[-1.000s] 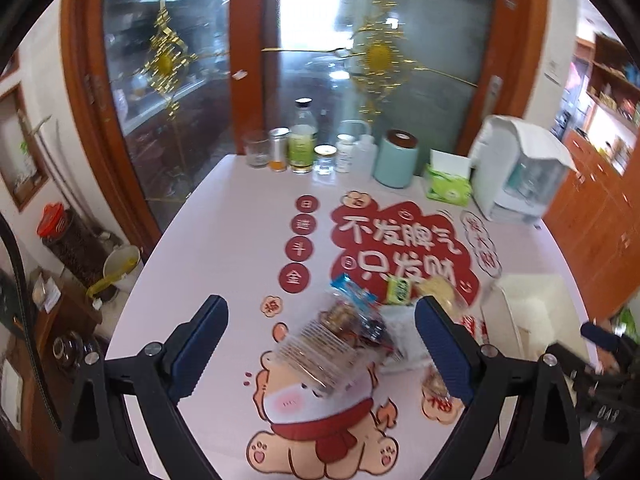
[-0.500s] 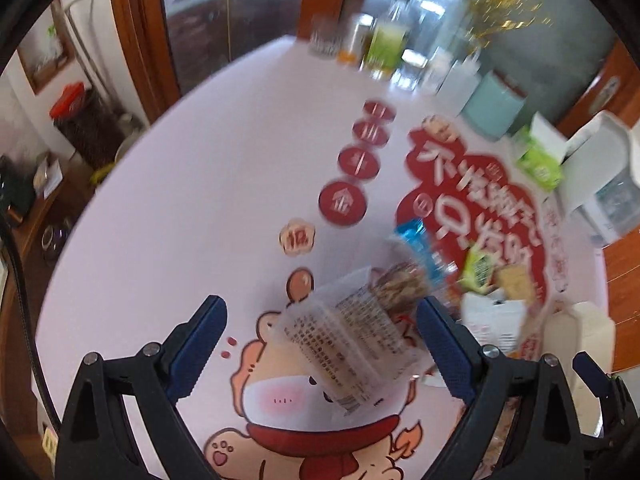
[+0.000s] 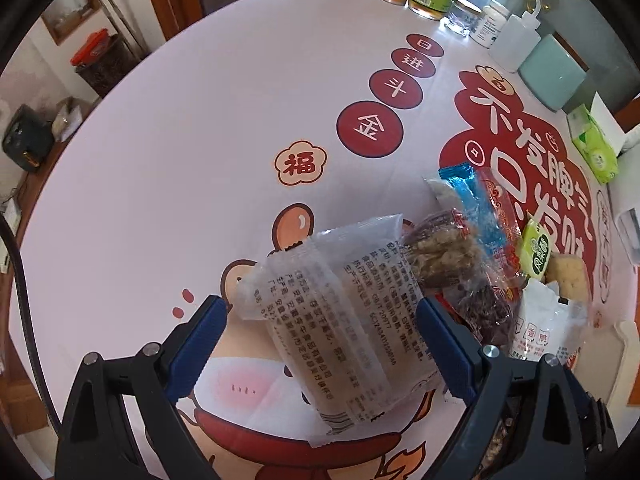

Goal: Organize snacks
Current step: 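Grasp the clear printed snack bag with the left tool while the right tool grasps the white-grey bag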

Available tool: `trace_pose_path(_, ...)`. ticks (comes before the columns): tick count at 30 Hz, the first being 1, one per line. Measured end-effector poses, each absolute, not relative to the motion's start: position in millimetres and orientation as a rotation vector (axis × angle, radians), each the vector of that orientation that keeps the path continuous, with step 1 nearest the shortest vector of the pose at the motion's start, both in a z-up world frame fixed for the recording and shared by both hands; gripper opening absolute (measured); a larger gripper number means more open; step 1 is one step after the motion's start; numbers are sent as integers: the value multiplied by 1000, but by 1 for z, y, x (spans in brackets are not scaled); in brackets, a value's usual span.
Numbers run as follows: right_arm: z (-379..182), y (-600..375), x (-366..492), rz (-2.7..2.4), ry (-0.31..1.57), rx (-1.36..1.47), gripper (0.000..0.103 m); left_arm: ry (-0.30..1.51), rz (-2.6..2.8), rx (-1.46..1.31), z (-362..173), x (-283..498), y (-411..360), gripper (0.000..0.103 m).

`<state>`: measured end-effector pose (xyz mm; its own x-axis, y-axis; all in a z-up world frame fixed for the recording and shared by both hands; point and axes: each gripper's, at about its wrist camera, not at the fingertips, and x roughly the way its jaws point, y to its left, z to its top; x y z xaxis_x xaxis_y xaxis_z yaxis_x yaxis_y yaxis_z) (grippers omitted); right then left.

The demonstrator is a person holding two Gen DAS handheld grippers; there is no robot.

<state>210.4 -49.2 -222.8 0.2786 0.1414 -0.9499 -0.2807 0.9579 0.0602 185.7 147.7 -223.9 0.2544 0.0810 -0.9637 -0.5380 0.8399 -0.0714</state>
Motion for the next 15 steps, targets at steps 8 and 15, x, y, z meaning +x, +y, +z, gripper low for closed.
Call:
trace_pose_path(8, -241, -42, 209, 309, 1272, -148, 69, 1281, 442, -441, -231, 192, 143, 99)
trace_pose_path(15, -243, -46, 204, 347, 1276, -90, 58, 1351, 404, -547, -254, 187, 154, 102)
